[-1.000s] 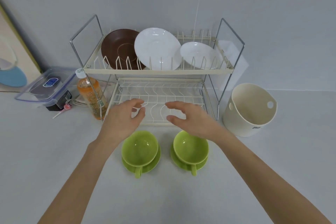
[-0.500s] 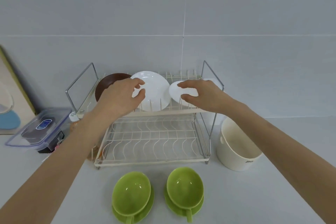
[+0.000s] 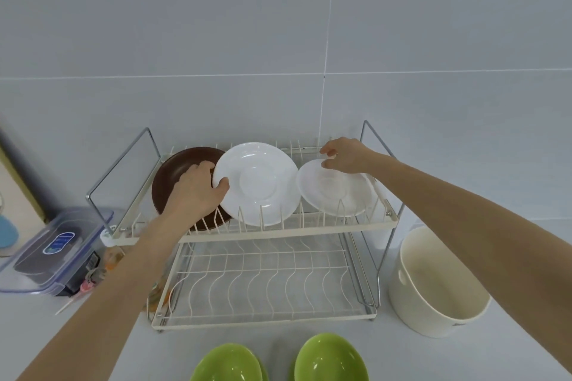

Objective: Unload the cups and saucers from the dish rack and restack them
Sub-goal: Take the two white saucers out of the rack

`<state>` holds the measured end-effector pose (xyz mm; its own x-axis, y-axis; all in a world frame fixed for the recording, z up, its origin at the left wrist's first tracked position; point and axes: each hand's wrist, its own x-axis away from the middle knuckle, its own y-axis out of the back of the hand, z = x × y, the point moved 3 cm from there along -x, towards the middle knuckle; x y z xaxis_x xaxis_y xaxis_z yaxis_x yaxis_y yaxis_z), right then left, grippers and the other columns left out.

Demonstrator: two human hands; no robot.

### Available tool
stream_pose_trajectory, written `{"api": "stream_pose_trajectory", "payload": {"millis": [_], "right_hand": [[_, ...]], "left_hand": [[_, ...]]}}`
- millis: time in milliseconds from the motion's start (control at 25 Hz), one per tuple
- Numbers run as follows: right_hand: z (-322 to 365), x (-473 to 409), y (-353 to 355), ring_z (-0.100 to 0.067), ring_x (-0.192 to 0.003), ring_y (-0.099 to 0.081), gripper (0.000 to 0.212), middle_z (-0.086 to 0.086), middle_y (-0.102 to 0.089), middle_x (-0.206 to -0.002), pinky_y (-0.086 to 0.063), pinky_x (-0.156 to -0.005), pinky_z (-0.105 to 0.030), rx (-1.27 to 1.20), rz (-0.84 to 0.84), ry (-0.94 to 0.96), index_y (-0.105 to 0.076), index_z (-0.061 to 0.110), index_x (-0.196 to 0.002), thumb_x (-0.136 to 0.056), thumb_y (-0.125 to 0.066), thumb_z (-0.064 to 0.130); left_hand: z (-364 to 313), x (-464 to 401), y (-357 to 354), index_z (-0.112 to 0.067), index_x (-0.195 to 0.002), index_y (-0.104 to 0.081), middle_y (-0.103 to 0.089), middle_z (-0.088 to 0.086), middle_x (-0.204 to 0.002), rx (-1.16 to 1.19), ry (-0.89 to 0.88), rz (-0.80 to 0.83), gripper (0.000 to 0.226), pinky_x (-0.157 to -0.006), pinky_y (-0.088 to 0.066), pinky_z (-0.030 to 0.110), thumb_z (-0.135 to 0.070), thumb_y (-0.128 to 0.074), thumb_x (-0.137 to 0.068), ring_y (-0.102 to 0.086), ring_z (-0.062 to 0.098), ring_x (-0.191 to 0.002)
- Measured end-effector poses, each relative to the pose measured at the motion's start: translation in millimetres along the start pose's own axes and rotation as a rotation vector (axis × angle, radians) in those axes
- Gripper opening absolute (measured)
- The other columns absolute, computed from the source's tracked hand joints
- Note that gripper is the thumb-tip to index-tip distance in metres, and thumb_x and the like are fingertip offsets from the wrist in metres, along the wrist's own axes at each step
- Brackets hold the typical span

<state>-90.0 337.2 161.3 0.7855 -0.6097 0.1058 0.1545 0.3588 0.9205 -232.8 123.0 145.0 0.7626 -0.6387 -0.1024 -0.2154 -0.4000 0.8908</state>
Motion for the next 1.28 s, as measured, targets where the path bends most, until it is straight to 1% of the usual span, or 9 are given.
{"api": "stream_pose_trajectory", "payload": {"millis": [120,240,320,480,720,880,960,1080,1280], "right_hand": [[-6.6,-16.1,-8.3,-0.026,-0.120,-0.050,0.034,-0.011,-0.058,-0.127,-0.038,-0.102,-0.034,0.010,-0.034,0.001,-0.057,0.007,-0.119,-0.086,-0.055,0.015],[-8.9,-23.4,-10.2,-0.026,-0.118,-0.051,0.030,-0.012,-0.060,-0.121,-0.042,-0.101,-0.037,0.013,-0.069,0.007,-0.059,0.007,-0.112,-0.082,-0.058,0.008],[-8.9,-25.6,-11.1,-0.026,-0.118,-0.049,0.032,-0.014,-0.059,-0.120,-0.042,-0.100,-0.040,0.028,-0.073,0.006,-0.059,0.007,-0.110,-0.079,-0.061,0.006],[-3.3,-26.9,-4.3,-0.030,-0.114,-0.052,0.035,-0.015,-0.055,-0.123,-0.045,-0.089,-0.032,0.005,-0.103,0.004,-0.059,0.005,-0.112,-0.077,-0.063,0.003],[7.9,-13.2,24.9,-0.020,-0.097,-0.053,0.028,-0.011,-0.063,-0.113,-0.033,-0.060,-0.009,-0.030,-0.062,0.047,-0.065,0.010,-0.112,-0.085,-0.058,0.013],[2.1,0.9,37.2,-0.019,-0.101,-0.055,0.025,-0.005,-0.066,-0.113,-0.042,-0.089,-0.022,-0.065,-0.103,0.065,-0.067,0.015,-0.109,-0.086,-0.058,0.018],[0.7,10.5,47.9,-0.018,-0.094,-0.056,0.025,-0.003,-0.065,-0.104,-0.046,-0.092,-0.029,-0.128,-0.146,0.049,-0.067,0.016,-0.108,-0.085,-0.058,0.019],[0.9,29.6,68.4,-0.021,-0.085,-0.061,0.022,-0.004,-0.062,-0.095,-0.056,-0.080,-0.031,-0.357,-0.250,-0.003,-0.067,0.013,-0.104,-0.083,-0.060,0.015],[0.5,77.6,86.3,-0.015,-0.071,-0.061,0.012,-0.005,-0.062,-0.087,-0.056,-0.051,-0.016,-0.698,-0.273,-0.048,-0.062,0.008,-0.097,-0.085,-0.058,0.009]], "left_hand": [[5.9,-7.9,-6.1,-0.004,-0.124,-0.046,-0.061,0.017,-0.118,0.152,0.050,0.021,0.040,-0.090,-0.050,0.042,-0.022,-0.048,-0.089,-0.061,0.033,-0.097],[7.7,-13.6,-5.5,-0.003,-0.123,-0.047,-0.061,0.019,-0.116,0.317,0.116,0.042,0.035,-0.077,-0.057,0.041,-0.012,-0.047,-0.089,-0.062,0.028,-0.082],[6.3,-14.4,-7.2,-0.004,-0.125,-0.045,-0.060,0.019,-0.118,0.298,0.124,0.108,0.036,-0.065,-0.058,0.033,-0.010,-0.046,-0.090,-0.065,0.030,-0.082],[6.9,-14.6,-8.8,-0.006,-0.127,-0.042,-0.059,0.019,-0.121,0.322,0.157,0.166,0.037,-0.064,-0.055,0.032,-0.009,-0.044,-0.091,-0.067,0.032,-0.077],[7.2,-14.3,-9.2,-0.008,-0.129,-0.040,-0.054,0.018,-0.126,0.433,0.197,0.174,0.037,-0.061,-0.053,0.029,-0.006,-0.041,-0.092,-0.061,0.028,-0.091],[8.7,-11.3,-4.9,-0.006,-0.131,-0.039,-0.049,0.018,-0.131,0.486,0.231,0.088,0.038,-0.072,-0.053,0.034,-0.005,-0.036,-0.093,-0.055,0.033,-0.111],[9.8,-7.9,-0.4,-0.006,-0.131,-0.039,-0.047,0.019,-0.134,0.570,0.265,0.035,0.038,-0.077,-0.053,0.038,-0.005,-0.036,-0.093,-0.052,0.035,-0.116],[11.2,3.3,9.1,-0.005,-0.132,-0.039,-0.044,0.017,-0.138,0.715,0.312,-0.042,0.039,-0.078,-0.052,0.038,-0.003,-0.036,-0.093,-0.050,0.036,-0.120],[8.0,32.1,29.5,-0.002,-0.130,-0.039,-0.043,0.016,-0.138,0.933,0.283,-0.120,0.037,-0.082,-0.049,0.037,0.000,-0.036,-0.092,-0.052,0.034,-0.117]]}}
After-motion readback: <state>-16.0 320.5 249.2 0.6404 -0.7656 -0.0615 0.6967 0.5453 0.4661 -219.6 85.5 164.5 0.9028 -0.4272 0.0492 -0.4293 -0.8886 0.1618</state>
